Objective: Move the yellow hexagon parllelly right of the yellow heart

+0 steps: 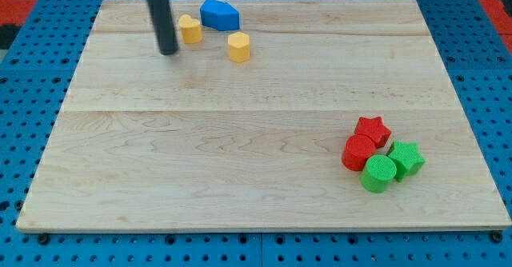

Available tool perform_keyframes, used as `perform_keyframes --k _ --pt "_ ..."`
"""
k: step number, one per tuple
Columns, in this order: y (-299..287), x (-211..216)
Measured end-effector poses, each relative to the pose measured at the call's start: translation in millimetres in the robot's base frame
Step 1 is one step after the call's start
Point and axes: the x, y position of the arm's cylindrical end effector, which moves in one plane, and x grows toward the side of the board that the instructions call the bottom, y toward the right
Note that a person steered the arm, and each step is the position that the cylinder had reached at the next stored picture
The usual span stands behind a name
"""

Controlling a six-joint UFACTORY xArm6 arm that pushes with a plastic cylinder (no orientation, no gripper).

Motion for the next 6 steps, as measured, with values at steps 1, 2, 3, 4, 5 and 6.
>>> perform_keyframes --k 1,2,3,4,5,6 --pt "42.4 -33.7" --pt "46.8 -25.1" --pt "56.6 44.7" --pt "128.9 53.3" --pt "100.1 11.5" --pt "108.8 16.5"
